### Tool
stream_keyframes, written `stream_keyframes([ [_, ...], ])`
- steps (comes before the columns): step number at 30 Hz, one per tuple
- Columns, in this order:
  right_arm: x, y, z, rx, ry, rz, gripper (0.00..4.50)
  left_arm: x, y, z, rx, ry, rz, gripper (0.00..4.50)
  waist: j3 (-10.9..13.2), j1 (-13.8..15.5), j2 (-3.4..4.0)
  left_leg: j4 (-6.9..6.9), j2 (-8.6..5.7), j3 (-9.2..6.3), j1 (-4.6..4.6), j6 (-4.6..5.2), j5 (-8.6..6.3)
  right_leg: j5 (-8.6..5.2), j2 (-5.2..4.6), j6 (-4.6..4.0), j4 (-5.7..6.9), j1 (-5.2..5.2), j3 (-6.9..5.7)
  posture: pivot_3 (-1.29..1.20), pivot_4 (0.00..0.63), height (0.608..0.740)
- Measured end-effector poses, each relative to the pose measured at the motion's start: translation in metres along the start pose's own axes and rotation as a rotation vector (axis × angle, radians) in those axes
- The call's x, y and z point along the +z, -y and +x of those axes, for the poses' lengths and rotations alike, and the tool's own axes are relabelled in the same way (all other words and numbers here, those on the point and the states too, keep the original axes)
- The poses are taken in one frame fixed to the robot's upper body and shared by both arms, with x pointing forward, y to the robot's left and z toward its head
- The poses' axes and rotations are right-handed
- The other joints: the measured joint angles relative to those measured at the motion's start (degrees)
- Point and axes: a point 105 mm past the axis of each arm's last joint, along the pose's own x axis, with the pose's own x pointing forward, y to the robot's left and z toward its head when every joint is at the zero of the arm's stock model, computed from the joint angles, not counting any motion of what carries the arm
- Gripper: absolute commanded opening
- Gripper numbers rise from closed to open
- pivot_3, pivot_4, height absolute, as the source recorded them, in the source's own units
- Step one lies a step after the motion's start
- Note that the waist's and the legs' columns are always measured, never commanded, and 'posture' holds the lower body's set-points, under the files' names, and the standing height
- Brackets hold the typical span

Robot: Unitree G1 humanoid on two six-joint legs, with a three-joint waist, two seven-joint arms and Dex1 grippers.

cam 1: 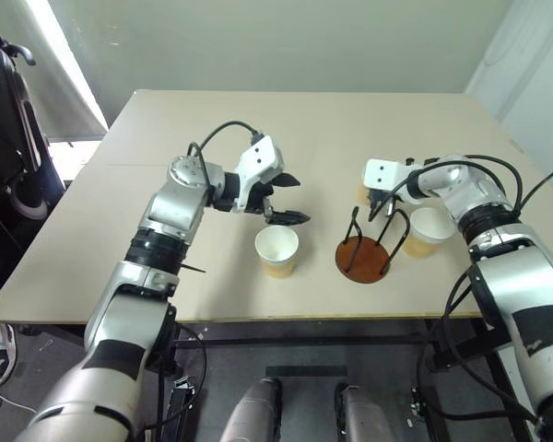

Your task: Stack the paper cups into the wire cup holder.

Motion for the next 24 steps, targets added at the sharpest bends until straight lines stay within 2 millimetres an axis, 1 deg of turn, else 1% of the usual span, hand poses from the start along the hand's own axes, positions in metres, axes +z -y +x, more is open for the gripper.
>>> stream_keyframes([
  [3, 0.002, -0.002, -0.002, 0.029, 0.019, 0.021, 0.03, 0.0, 0.0, 0.0, 0.0, 0.0, 0.001, 4.5, 0.0, 0.0, 0.0, 0.0, 0.01, 0.0, -0.01, 0.0, 0.0, 0.0, 0.0, -0.01, 0.0, 0.0, 0.0, 0.0, 0.15, 0.74],
  [6, 0.005, 0.004, -0.008, 0.026, 0.045, 0.046, 0.03, 0.0, 0.0, 0.001, -0.001, 0.001, 0.001, 4.5, 0.0, 0.0, 0.0, 0.0, 0.0, 0.0, -0.01, 0.0, 0.0, 0.0, 0.01, -0.02, 0.0, 0.0, -0.01, 0.0, 0.15, 0.74],
  [12, 0.019, 0.034, -0.032, -0.055, 0.098, 0.069, 0.03, -0.003, 0.0, 0.003, -0.005, 0.001, -0.009, 4.5, 0.0, 0.0, 0.01, 0.0, 0.02, 0.0, -0.02, -0.02, -0.01, -0.02, 0.02, -0.05, 0.0, -0.02, -0.01, 0.0, 0.15, 0.74],
  [15, 0.033, 0.05, -0.05, -0.085, 0.15, 0.064, 0.03, -0.003, 0.001, 0.003, -0.006, 0.002, -0.008, 4.5, 0.0, 0.0, 0.01, 0.0, 0.03, 0.0, -0.03, -0.04, -0.03, -0.04, 0.04, -0.09, 0.0, -0.03, -0.02, 0.0, 0.15, 0.74],
  [17, 0.043, 0.056, -0.064, -0.079, 0.191, 0.057, 0.03, -0.003, 0.001, 0.003, -0.006, 0.003, -0.007, 4.5, 0.0, 0.0, 0.01, 0.0, 0.04, 0.0, -0.06, -0.05, -0.04, -0.09, 0.04, -0.17, -0.01, -0.03, -0.06, 0.0, 0.15, 0.74],
  [20, 0.059, 0.055, -0.09, -0.031, 0.269, 0.053, 0.03, -0.003, 0.001, 0.004, -0.006, 0.004, -0.005, 4.5, 0.0, 0.1, 0.01, 0.02, 0.07, -0.01, -0.13, -0.07, -0.06, -0.19, 0.06, -0.33, -0.01, -0.02, -0.21, 0.0, 0.15, 0.74],
  [22, 0.064, 0.039, -0.109, 0.031, 0.302, 0.056, 0.03, -0.003, 0.0, 0.004, -0.007, 0.006, -0.003, 4.5, 0.0, 0.3, 0.01, 0.18, 0.11, -0.06, -0.25, -0.06, -0.15, -0.28, 0.07, -0.48, -0.01, 0.0, -0.45, 0.0, 0.15, 0.74],
  [24, 0.064, 0.023, -0.122, 0.093, 0.305, 0.074, 0.03, -0.004, -0.001, 0.003, -0.003, 0.002, -0.007, 4.5, 0.0, 0.2, 0.01, 0.29, 0.15, -0.1, -0.37, -0.07, -0.17, -0.3, 0.08, -0.5, 0.03, -0.05, -0.63, 0.0, 0.15, 0.74],
])
